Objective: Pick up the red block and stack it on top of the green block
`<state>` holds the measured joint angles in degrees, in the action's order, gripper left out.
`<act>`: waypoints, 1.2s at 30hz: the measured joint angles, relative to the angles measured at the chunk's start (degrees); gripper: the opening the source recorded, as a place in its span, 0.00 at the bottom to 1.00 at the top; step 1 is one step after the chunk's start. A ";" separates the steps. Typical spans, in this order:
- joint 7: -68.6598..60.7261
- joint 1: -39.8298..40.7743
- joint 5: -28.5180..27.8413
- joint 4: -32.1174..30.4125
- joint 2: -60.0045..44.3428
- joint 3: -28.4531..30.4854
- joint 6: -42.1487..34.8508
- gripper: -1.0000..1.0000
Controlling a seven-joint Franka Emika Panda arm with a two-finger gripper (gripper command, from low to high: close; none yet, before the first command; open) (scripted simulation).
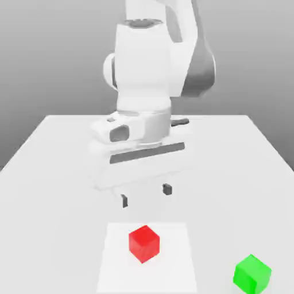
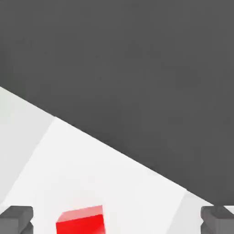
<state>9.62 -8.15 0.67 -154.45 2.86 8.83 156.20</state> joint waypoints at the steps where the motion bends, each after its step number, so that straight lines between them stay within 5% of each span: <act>1: -1.79 0.00 0.11 -1.10 -2.08 0.03 1.19 0.50; 8: -8.41 2.55 5.94 -0.78 -16.57 -3.82 12.65 0.50; 9: -8.64 2.84 6.29 -0.61 -17.83 -4.20 13.72 0.00; 16: -8.58 3.00 6.18 -0.62 -17.74 -4.33 13.55 0.00; 22: -4.75 2.13 0.99 -2.23 -6.73 -2.27 4.20 0.00; 33: 2.40 -11.27 -1.77 18.30 -13.91 -11.80 -9.09 0.00; 36: 3.35 -12.69 -2.52 20.20 -19.19 -12.19 -5.73 0.00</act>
<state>12.97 -20.84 -1.85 -134.25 -16.33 -3.35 150.47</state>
